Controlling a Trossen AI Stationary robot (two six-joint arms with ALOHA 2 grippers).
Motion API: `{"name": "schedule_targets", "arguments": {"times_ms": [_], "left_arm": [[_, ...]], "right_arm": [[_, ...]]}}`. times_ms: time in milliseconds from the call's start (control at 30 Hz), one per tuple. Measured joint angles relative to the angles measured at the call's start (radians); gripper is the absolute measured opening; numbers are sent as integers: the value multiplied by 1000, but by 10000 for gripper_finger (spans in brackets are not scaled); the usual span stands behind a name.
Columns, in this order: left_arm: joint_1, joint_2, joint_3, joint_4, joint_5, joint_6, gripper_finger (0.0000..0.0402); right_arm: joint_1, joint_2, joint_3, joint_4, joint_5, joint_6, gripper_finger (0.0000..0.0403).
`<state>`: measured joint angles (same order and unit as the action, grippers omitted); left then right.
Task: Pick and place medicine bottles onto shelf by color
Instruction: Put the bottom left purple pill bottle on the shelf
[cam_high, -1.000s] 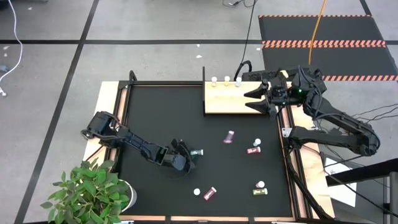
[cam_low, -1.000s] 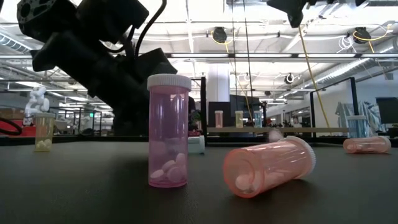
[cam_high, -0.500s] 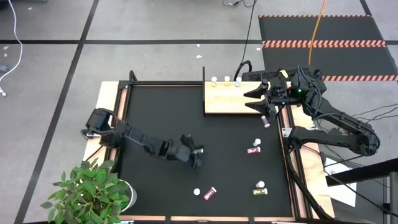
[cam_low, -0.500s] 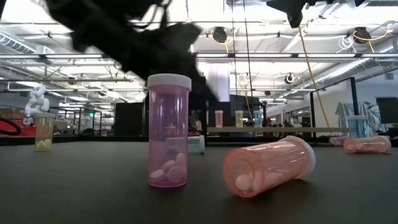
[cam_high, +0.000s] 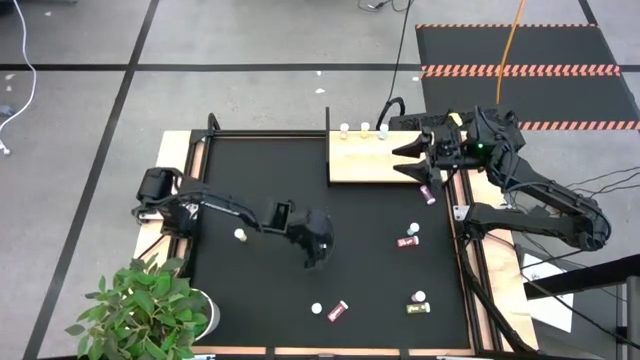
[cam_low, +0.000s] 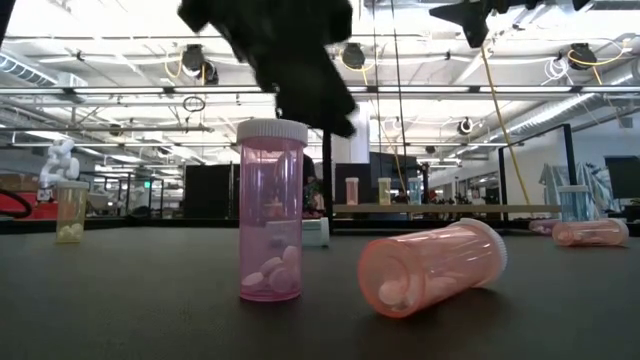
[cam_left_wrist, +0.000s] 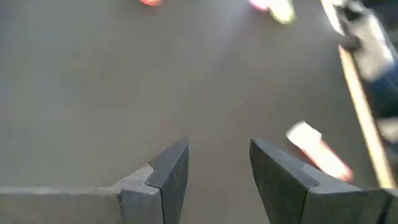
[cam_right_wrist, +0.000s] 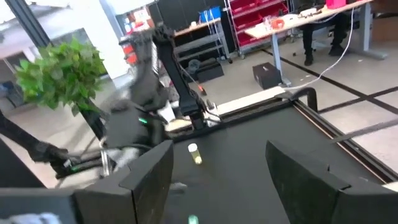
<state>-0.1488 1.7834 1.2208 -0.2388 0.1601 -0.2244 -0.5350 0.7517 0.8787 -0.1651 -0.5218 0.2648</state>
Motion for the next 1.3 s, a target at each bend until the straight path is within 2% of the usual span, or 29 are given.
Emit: {"name": "schedule_targets", "arguments": {"times_ms": [67,200,267,367,467,600,767,933,1133,1300], "left_arm": [[-46,-16,11,-126,22,-5,170],[-152,-25,-5,-205,27,-62,170],[-199,-25,-16,-161,18,-74,170],[-254,-25,-55,-127,-49,-76,171],[-282,-23,-119,-27,-115,-77,171],[-293,-22,-220,120,-100,-91,182],[-342,-22,-353,422,-90,-92,225],[-372,-21,-454,688,-203,-50,269],[-369,66,-482,838,-237,25,283],[-371,170,-482,1001,-215,22,264]], "right_arm": [[0,0,0,-14,-2,-24,248],[0,0,0,-61,-5,-81,248],[0,0,-1,-65,-5,-93,248],[1,0,-1,-57,-5,-52,248],[19,2,-1,-36,5,17,248],[84,2,-1,4,90,109,248],[198,13,-1,45,215,207,248],[344,53,-1,72,351,286,248],[486,108,-1,103,523,301,248],[553,142,-1,149,603,312,248]]}}
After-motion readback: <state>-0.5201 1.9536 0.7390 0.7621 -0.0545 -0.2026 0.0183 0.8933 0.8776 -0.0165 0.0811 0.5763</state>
